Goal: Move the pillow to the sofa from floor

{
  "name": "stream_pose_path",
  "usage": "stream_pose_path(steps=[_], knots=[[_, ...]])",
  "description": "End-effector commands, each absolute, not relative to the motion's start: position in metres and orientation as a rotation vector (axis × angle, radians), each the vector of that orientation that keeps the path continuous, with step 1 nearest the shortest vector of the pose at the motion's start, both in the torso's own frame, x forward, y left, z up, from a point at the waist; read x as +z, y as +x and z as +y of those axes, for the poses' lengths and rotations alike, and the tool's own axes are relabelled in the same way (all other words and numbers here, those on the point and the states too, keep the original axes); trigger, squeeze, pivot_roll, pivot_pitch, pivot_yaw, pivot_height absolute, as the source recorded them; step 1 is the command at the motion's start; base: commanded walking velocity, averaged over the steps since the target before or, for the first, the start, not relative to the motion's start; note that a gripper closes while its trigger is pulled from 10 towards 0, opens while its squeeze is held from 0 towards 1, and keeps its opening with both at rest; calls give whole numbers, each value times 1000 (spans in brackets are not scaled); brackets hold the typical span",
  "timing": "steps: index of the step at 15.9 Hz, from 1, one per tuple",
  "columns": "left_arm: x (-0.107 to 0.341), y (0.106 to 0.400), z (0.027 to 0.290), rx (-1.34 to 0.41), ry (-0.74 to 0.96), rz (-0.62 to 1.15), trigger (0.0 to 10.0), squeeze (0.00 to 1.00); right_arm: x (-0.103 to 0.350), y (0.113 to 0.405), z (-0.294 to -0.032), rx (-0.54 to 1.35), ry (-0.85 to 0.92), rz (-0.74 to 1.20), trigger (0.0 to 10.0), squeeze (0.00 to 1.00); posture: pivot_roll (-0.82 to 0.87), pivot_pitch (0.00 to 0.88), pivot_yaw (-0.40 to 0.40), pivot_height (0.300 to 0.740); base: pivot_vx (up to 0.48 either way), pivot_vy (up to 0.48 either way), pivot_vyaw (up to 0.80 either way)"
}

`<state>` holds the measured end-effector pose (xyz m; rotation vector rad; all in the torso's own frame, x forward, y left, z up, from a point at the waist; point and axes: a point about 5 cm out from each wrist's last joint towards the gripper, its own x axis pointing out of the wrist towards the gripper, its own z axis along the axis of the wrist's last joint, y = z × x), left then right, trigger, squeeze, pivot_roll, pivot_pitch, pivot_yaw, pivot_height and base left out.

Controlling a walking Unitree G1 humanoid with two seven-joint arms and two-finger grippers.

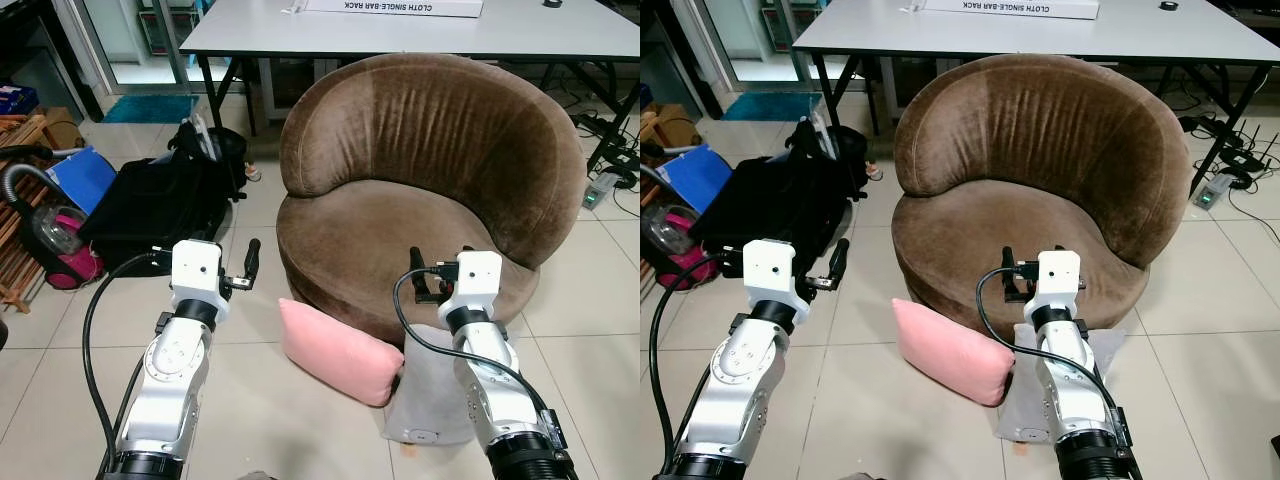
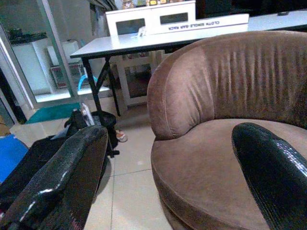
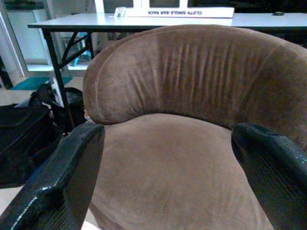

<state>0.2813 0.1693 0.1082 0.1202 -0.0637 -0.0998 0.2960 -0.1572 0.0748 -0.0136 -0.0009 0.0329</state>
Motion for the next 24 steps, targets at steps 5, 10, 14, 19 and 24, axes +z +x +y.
stream_pose_path(steps=[5,10,14,19,24], knots=[[106,281,169,-101,130,-56,10000,0,77,298,-157,41,-9,-2,10000,0,-6,36,42,740,0,0,0],[119,283,151,-131,160,-107,10000,0,87,298,-168,-41,-89,-4,10000,0,-38,56,29,740,0,0,0],[120,283,151,-132,172,-106,10000,0,86,297,-166,-26,-78,19,10000,0,-38,51,29,740,0,0,0],[121,283,149,-146,181,-107,10000,0,84,296,-166,-30,-71,29,10000,0,-34,44,27,740,0,151,-80],[120,283,150,-148,182,-98,10000,0,85,297,-166,-36,-65,33,10000,0,-31,54,31,740,0,329,-515]])
